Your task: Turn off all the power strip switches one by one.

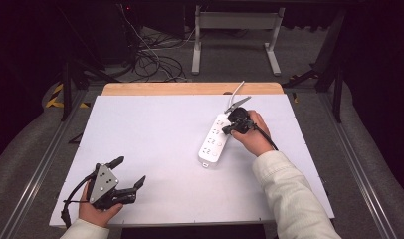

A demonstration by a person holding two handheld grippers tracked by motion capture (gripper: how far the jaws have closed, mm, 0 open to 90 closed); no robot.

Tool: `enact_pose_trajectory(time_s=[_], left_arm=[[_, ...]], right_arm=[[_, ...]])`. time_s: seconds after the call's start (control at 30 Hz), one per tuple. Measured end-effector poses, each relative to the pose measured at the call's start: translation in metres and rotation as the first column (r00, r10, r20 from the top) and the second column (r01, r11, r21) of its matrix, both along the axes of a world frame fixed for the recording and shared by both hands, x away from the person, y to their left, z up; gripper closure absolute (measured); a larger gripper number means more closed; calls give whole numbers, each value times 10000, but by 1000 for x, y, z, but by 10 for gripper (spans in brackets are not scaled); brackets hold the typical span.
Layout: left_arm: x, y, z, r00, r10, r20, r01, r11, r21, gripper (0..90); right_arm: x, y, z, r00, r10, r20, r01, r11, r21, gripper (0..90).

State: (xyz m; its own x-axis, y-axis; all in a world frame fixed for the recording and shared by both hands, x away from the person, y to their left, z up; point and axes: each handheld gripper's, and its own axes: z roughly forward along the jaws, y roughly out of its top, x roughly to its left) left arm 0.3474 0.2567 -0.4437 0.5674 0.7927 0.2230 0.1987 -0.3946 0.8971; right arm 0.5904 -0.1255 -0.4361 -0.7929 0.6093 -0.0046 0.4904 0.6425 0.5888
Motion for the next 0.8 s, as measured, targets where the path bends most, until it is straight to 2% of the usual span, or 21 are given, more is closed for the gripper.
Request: enact_pose_trajectory(time_s=[0.17, 0.33, 0.57, 0.8], left_arm=[[0, 0, 0, 10000, 0, -7, 0, 10000, 9, 146], [0, 0, 0, 10000, -2, -6, 2, 10000, 7, 146], [0, -1, 0, 10000, -18, -59, 18, 10000, 6, 147], [-1, -2, -1, 10000, -30, -88, 29, 10000, -57, 147]], right_arm=[[0, 1, -2, 10000, 9, -35, -9, 10000, -56, 900], [-4, 5, -5, 9995, 15, 327, -4, 9995, -317, 900], [-5, 2, -7, 9995, -139, 283, 140, 9999, -44, 900], [-9, 4, -8, 9983, -377, 449, 380, 9993, -63, 900]])
